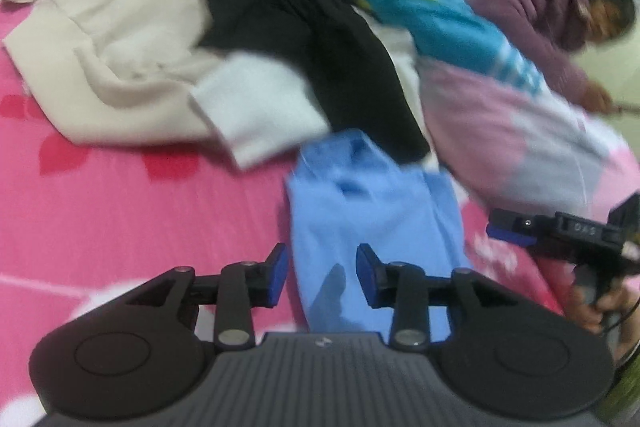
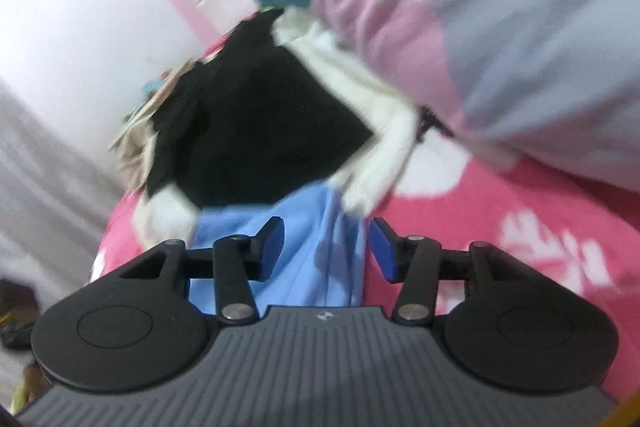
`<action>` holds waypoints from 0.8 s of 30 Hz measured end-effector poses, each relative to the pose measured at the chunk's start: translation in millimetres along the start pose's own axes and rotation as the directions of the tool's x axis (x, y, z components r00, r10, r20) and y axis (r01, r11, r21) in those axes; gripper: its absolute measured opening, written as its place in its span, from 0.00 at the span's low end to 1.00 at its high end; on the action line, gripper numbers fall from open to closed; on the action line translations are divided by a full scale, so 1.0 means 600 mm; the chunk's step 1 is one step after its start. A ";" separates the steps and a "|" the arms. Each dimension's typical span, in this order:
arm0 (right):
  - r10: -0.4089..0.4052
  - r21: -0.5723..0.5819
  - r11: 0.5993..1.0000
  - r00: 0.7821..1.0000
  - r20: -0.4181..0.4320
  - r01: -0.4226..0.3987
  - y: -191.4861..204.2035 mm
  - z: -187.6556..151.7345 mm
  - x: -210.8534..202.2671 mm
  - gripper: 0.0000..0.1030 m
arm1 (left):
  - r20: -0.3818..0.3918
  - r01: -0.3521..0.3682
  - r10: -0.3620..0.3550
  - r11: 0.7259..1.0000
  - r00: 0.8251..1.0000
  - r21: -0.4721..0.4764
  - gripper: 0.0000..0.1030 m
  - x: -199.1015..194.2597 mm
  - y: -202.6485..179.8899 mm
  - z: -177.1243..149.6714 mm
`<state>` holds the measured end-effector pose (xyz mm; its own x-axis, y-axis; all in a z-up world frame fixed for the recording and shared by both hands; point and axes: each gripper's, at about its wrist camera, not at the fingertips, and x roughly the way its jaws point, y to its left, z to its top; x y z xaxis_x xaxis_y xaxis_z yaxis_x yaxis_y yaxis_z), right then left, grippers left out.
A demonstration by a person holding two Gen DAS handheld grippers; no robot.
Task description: Fold clothes
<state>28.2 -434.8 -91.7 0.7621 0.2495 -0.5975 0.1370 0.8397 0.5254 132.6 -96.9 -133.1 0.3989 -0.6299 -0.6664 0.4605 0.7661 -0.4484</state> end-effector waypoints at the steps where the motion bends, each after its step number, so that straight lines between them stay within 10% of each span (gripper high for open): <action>1: -0.006 -0.044 0.999 0.999 -0.032 0.005 0.009 -0.011 -0.005 0.45 | -0.015 0.002 -0.002 1.000 1.000 0.012 0.37 0.004 -0.006 -0.008; 3: -0.031 -0.117 0.993 0.995 -0.090 0.020 0.017 -0.031 0.000 0.43 | -0.033 -0.012 0.014 0.999 0.999 0.037 0.36 0.012 -0.016 -0.022; 6: -0.096 -0.178 0.982 0.983 -0.156 0.068 0.019 -0.051 0.017 0.03 | -0.028 -0.095 0.097 0.992 0.995 0.078 0.33 0.022 -0.024 -0.037; 12: -0.238 -0.119 0.967 0.966 -0.097 0.226 -0.013 -0.059 0.006 0.02 | 0.003 -0.103 0.103 0.994 0.995 0.044 0.30 0.013 -0.011 -0.038; 18: -0.040 -0.315 0.948 0.999 0.031 0.048 0.093 -0.032 -0.026 0.05 | 0.029 -0.089 0.087 0.995 0.996 0.042 0.35 0.007 -0.012 -0.041; 24: -0.012 -0.583 0.810 0.993 -0.121 -0.061 0.220 -0.009 0.088 0.10 | 0.032 -0.096 0.095 0.994 0.995 0.049 0.34 0.017 -0.010 -0.044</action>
<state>83.5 -308.2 -57.1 0.6783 0.2956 -0.6727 -0.3043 0.9463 0.1090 113.1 -104.8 -152.8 0.4657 -0.5584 -0.6865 0.4587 0.8157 -0.3523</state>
